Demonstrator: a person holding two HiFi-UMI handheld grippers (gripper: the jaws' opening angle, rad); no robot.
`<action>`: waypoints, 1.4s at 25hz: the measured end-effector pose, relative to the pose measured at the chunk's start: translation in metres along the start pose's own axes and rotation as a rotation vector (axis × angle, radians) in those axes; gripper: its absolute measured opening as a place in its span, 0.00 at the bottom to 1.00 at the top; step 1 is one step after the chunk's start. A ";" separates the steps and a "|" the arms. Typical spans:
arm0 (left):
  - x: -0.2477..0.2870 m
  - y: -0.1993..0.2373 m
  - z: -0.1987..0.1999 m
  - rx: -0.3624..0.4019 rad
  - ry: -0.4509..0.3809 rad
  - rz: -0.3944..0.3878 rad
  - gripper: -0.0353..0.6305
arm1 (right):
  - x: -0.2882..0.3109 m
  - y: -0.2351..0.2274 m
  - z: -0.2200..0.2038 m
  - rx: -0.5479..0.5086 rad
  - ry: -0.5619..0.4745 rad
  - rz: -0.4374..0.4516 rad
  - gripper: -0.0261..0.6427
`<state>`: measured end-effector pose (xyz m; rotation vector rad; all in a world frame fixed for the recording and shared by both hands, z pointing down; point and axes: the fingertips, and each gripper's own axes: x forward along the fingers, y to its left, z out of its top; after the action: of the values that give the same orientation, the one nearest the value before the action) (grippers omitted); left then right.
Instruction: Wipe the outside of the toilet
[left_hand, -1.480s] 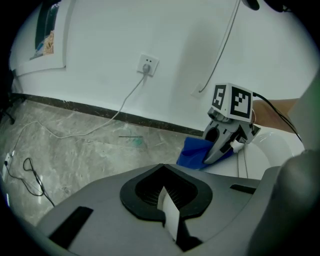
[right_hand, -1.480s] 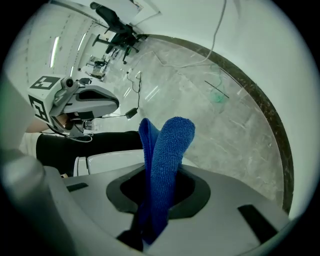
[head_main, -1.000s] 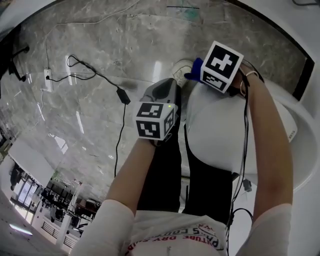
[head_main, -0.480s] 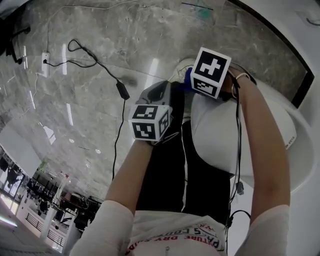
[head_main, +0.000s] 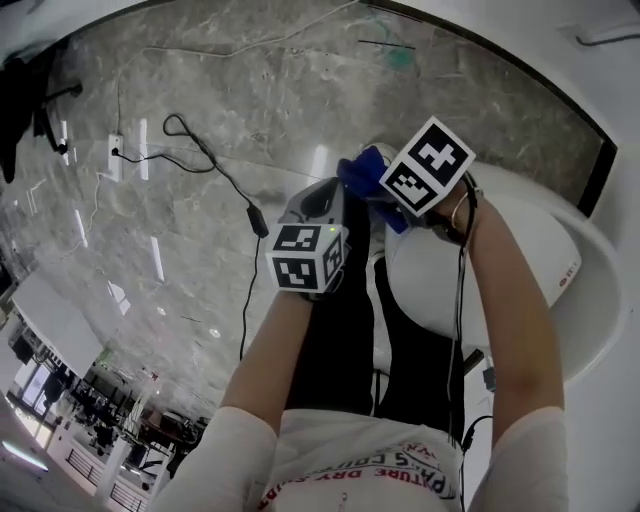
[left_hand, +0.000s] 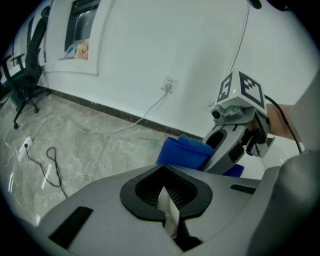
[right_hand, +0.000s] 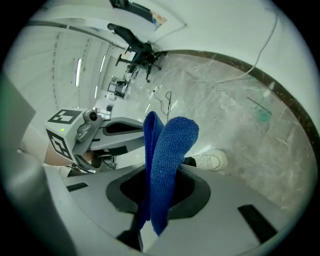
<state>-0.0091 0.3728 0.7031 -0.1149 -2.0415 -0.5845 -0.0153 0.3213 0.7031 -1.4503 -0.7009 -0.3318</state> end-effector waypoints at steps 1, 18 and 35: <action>-0.004 -0.007 0.013 0.027 -0.008 -0.008 0.06 | -0.013 0.001 0.002 0.011 -0.038 -0.033 0.15; -0.101 -0.279 0.228 0.436 -0.049 -0.204 0.06 | -0.349 0.066 -0.122 0.417 -0.575 -0.568 0.15; -0.216 -0.562 0.229 1.015 0.075 -0.666 0.06 | -0.471 0.200 -0.317 1.010 -1.029 -0.890 0.15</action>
<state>-0.2530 0.0145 0.2271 1.1867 -2.0492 0.1266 -0.1784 -0.0576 0.2649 -0.1619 -1.9902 0.1620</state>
